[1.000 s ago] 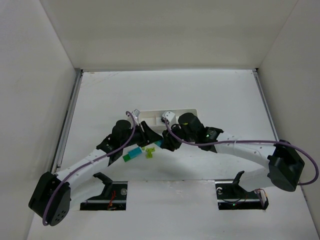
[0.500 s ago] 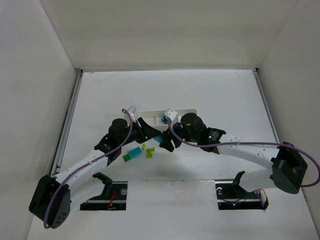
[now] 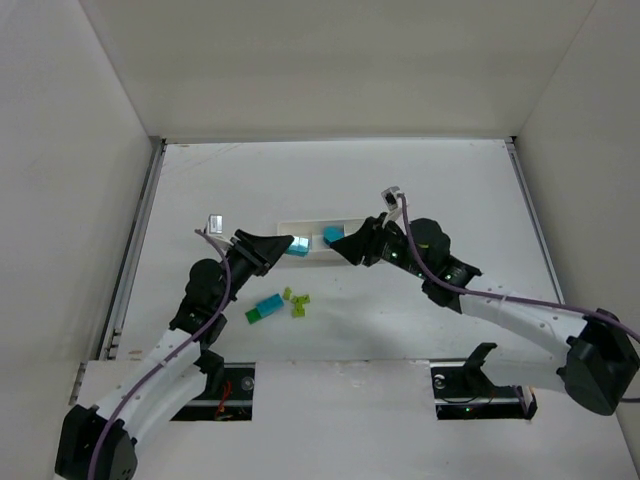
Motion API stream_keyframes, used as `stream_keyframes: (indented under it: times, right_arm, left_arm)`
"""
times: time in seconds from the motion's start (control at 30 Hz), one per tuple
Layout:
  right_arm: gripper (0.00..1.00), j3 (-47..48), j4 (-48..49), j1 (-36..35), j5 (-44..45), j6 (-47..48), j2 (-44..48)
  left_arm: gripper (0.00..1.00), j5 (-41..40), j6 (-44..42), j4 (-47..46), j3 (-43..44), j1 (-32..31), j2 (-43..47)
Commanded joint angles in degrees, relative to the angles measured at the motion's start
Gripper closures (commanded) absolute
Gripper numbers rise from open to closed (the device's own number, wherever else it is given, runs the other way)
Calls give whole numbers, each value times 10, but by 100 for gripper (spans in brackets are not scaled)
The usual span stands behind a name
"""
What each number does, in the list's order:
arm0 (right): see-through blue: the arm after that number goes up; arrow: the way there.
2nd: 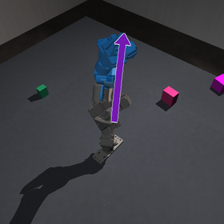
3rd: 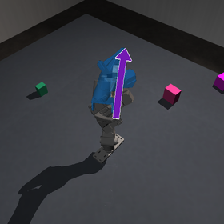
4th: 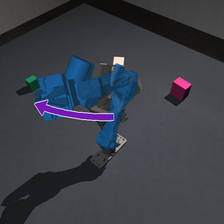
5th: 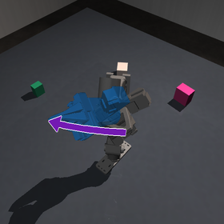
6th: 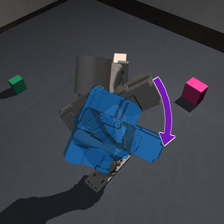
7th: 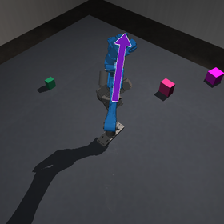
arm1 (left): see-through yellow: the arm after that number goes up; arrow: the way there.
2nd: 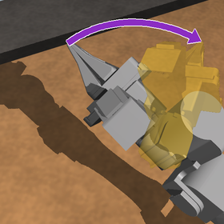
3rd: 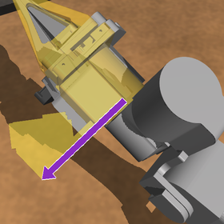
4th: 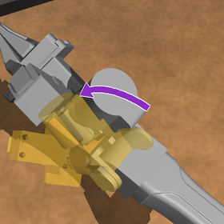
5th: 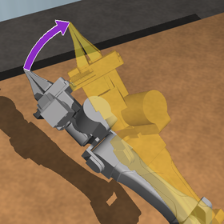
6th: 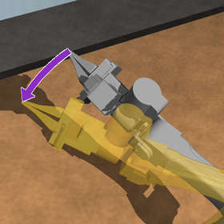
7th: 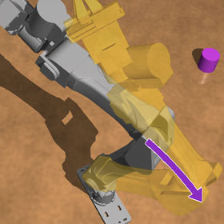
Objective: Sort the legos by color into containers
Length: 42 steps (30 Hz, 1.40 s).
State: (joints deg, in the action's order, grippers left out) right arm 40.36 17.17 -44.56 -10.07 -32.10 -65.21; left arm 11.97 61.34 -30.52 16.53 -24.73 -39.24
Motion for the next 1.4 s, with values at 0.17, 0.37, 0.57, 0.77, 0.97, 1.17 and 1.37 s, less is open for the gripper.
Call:
stream_keyframes:
  times: [0.17,0.37,0.57,0.77,0.97,1.17,1.37]
  right_arm:
    - [24,3,225,-51,94,-265,-80]
    - [19,-14,293,-44,59,-328,-130]
    - [25,-23,334,-40,47,-355,-160]
    - [34,-35,399,-37,37,-393,-185]
    - [42,-40,471,-29,13,-446,-235]
    - [54,-46,488,-25,15,-460,-245]
    - [66,-54,482,-13,16,-455,-238]
  left_arm:
    - [87,-157,70,-152,-57,-56,9]
    - [87,-165,91,-192,-68,-77,-15]
    - [87,-166,99,-208,-67,-83,-23]
    - [87,-167,103,-209,-64,-88,-29]
    - [87,-170,106,-217,-66,-89,-33]
    - [87,-170,106,-216,-66,-88,-32]
    - [87,-165,106,-217,-66,-83,-30]
